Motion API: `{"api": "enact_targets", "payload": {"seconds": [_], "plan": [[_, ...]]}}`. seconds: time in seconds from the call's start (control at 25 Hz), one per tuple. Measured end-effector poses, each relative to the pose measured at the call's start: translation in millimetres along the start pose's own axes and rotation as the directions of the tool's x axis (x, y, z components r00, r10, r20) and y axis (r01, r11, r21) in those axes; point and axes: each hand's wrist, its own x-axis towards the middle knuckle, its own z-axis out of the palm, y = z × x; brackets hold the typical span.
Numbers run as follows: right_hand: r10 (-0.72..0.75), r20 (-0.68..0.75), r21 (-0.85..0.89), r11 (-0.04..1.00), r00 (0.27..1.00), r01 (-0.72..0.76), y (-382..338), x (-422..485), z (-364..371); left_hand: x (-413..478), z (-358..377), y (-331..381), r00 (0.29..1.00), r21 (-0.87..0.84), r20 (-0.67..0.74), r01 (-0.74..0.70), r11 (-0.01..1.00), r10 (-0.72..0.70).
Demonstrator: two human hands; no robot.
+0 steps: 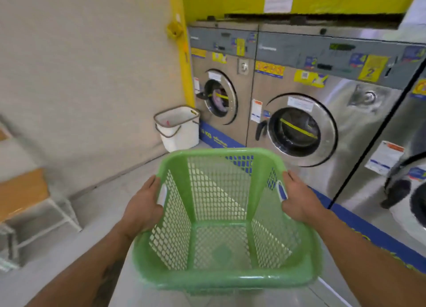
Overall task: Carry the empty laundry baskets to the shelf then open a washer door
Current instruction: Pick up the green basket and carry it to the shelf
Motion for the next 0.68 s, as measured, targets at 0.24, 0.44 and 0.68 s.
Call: {"api": "enact_targets", "payload": {"seconds": [0.24, 0.44, 0.68], "plan": [[-0.314, 0.015, -0.027, 0.949, 0.949, 0.314, -195, 54, 40, -69, -86, -158, 0.950, -0.027, -0.167, 0.262, 0.965, -0.262], [-0.489, 0.046, -0.032, 0.871, 0.871, 0.490, -378, 81, 106, -122, -152, -303, 0.872, -0.057, -0.232, 0.430, 0.901, -0.431], [-0.645, 0.138, 0.015, 0.760, 0.752, 0.649, -593, 87, 183, -194, -233, -448, 0.731, -0.088, -0.337, 0.604, 0.792, -0.594]]}}
